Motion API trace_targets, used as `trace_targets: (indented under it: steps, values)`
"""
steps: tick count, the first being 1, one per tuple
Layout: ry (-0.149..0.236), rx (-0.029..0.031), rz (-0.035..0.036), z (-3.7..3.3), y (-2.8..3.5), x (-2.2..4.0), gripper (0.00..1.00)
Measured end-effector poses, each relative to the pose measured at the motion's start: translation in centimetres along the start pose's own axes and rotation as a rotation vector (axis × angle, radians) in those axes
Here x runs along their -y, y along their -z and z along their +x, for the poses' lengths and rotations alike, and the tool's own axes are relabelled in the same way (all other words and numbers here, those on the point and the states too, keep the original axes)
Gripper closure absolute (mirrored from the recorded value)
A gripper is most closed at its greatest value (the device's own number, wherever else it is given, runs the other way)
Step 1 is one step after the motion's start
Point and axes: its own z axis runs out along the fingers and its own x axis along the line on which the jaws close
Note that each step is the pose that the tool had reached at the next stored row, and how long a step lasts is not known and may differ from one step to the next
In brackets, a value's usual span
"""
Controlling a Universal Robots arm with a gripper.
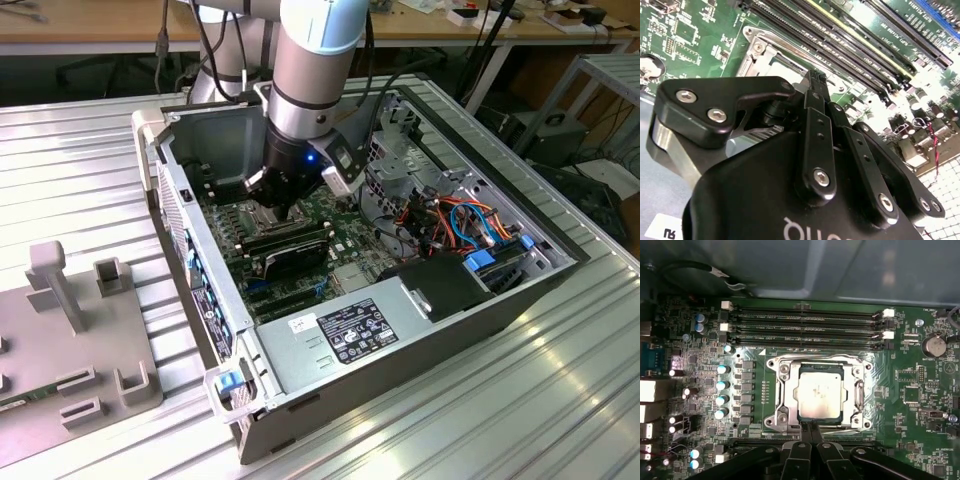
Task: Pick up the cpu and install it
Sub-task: 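Install the second cpu locking lever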
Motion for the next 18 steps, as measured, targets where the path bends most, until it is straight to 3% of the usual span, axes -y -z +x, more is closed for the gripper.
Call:
trace_targets:
  steps: [12,18]
  values:
    - [0.000,0.0000,0.0000,-0.39,-0.16,-1.90,0.89]
    - [0.000,0.0001,-0.0001,-0.40,-0.19,-2.21,0.89]
